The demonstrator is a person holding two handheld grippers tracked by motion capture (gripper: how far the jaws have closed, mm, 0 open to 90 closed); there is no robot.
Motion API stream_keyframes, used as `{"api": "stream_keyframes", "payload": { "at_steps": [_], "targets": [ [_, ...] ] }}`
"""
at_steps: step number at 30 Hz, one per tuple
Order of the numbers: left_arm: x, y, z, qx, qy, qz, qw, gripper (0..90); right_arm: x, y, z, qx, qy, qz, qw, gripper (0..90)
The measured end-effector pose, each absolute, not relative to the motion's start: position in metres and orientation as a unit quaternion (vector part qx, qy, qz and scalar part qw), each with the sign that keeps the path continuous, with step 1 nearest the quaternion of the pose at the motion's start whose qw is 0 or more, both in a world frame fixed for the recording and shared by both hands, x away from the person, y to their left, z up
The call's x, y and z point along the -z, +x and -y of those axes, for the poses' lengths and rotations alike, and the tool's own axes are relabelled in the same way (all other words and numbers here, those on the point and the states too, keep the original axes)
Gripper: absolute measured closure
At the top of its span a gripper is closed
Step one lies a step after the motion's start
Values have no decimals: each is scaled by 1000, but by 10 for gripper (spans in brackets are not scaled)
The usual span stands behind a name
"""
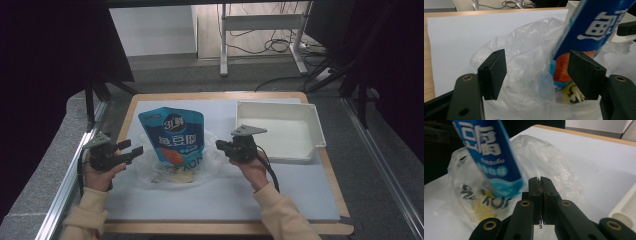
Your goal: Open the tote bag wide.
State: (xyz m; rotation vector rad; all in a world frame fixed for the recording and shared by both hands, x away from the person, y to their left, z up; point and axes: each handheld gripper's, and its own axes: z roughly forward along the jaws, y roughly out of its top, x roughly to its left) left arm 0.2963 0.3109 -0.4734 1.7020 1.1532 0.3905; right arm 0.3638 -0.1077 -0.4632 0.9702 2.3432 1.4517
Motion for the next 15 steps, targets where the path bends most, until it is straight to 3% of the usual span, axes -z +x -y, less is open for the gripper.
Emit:
{"api": "stream_keyframes", "payload": {
  "at_steps": [10, 15],
  "targets": [
    [472, 283, -305, -152, 713, -472, 497, 311, 458, 351, 111, -501, 302, -804, 102, 603],
    [472, 282, -301, -147, 718, -466, 496, 312, 452, 347, 113, -508, 294, -802, 109, 544]
  ]
}}
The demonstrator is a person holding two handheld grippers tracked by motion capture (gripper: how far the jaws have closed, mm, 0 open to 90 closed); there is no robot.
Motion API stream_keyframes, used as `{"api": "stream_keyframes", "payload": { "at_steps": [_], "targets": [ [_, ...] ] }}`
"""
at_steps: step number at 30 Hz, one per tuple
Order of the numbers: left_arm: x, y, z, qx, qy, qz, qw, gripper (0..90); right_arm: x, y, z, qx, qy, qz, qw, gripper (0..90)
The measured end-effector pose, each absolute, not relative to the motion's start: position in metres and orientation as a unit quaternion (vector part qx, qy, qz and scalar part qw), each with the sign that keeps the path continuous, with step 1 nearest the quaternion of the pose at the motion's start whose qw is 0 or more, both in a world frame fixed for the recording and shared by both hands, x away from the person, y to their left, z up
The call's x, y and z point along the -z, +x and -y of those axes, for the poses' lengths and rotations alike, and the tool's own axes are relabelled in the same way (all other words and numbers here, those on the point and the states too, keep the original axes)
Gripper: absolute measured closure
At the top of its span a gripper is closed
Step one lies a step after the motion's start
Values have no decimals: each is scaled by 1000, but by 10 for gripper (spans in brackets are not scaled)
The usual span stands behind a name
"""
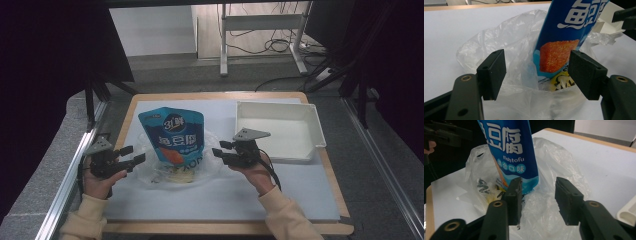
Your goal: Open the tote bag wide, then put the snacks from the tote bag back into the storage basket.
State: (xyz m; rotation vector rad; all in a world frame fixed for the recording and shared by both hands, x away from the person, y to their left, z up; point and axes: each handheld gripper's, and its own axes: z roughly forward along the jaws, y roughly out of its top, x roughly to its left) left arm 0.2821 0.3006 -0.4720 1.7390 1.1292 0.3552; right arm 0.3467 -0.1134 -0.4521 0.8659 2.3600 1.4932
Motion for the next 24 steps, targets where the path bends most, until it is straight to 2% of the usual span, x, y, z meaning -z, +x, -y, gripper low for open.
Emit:
{"api": "stream_keyframes", "payload": {
  "at_steps": [9, 24],
  "targets": [
    [473, 282, -299, -150, 723, -463, 491, 311, 443, 344, 117, -518, 289, -796, 121, 502],
    [472, 282, -295, -151, 729, -458, 486, 308, 430, 342, 111, -535, 276, -789, 124, 482]
  ]
}}
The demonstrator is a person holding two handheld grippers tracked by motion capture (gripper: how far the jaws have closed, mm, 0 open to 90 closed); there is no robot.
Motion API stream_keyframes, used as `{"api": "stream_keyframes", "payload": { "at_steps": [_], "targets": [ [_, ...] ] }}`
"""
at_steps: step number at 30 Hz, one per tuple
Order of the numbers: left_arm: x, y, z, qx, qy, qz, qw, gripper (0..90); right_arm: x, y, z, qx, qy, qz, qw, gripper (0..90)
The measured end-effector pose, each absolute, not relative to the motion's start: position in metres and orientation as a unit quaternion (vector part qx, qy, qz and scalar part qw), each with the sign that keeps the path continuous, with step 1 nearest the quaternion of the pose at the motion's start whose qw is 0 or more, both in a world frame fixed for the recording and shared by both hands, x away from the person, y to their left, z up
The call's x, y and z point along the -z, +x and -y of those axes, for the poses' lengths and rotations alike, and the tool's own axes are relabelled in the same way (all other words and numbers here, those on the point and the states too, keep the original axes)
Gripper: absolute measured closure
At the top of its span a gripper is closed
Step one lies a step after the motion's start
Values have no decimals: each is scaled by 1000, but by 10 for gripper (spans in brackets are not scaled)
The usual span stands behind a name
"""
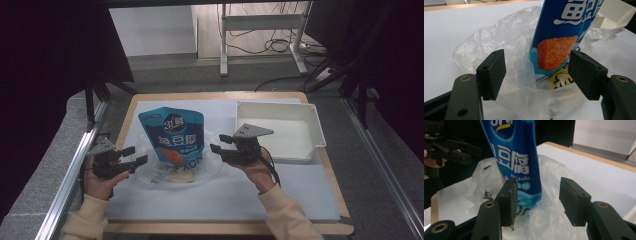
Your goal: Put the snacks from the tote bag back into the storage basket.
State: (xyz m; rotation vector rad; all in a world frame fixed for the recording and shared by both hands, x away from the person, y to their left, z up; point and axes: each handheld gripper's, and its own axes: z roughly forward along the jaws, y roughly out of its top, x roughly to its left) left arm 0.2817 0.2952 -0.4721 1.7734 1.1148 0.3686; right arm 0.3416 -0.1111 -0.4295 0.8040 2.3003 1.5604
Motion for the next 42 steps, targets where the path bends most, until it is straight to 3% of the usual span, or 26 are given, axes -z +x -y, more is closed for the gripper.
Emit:
{"api": "stream_keyframes", "payload": {
  "at_steps": [16, 42],
  "targets": [
    [471, 283, -295, -150, 729, -456, 487, 308, 409, 353, 87, -547, 260, -785, 130, 458],
    [469, 281, -294, -148, 732, -453, 486, 306, 396, 376, 48, -548, 255, -787, 122, 532]
  ]
}}
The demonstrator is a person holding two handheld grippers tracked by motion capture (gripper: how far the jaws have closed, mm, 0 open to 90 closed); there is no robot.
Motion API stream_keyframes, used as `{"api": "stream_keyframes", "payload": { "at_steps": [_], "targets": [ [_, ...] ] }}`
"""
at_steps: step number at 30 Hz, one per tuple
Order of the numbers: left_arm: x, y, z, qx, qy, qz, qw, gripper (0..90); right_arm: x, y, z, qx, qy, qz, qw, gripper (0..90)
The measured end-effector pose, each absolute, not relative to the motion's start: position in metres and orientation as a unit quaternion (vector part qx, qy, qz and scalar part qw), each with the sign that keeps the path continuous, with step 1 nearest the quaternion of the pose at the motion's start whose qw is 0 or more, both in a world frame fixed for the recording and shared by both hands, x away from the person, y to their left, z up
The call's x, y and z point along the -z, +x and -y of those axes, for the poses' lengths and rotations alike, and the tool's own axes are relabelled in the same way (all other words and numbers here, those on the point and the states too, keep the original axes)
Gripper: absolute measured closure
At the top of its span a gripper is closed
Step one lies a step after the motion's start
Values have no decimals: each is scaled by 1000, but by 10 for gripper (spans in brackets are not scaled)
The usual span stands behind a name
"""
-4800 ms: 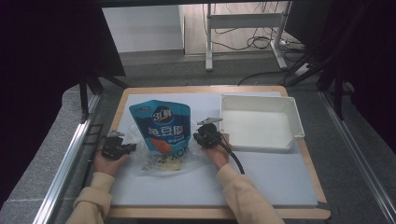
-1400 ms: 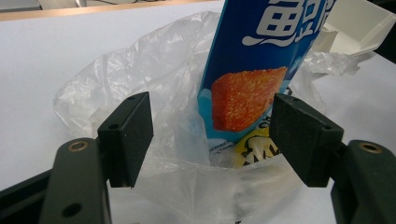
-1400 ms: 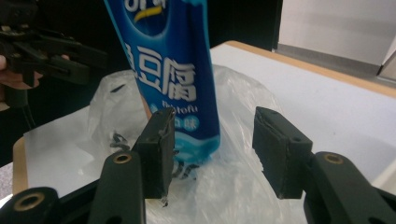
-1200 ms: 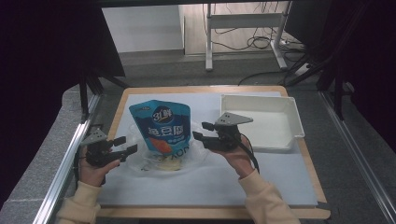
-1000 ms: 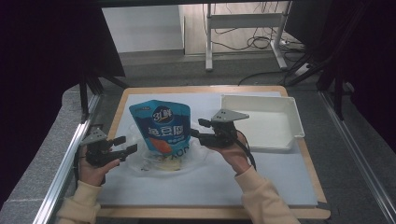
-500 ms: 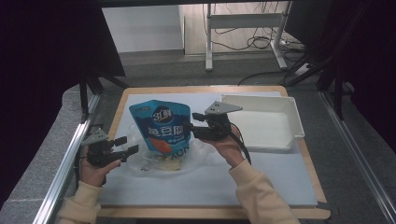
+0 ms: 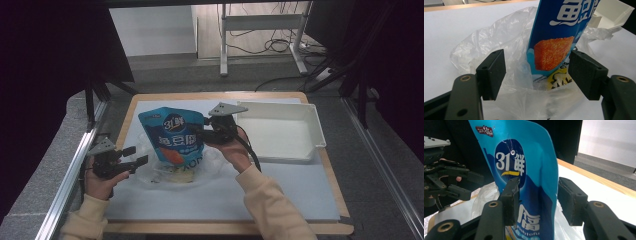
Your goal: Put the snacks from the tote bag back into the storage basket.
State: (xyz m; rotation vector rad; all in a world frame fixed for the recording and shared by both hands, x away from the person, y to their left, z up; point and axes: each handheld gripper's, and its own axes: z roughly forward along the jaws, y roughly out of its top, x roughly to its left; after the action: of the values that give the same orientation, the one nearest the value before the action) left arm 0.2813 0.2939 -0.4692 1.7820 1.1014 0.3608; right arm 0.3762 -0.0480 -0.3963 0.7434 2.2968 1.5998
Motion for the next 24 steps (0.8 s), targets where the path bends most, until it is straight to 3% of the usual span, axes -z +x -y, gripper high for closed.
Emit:
{"api": "stream_keyframes", "payload": {
  "at_steps": [13, 24],
  "targets": [
    [470, 281, -294, -149, 732, -454, 485, 306, 399, 385, 41, -551, 251, -788, 113, 622],
    [470, 281, -295, -149, 731, -457, 485, 306, 398, 389, 37, -552, 231, -795, 99, 789]
  ]
}}
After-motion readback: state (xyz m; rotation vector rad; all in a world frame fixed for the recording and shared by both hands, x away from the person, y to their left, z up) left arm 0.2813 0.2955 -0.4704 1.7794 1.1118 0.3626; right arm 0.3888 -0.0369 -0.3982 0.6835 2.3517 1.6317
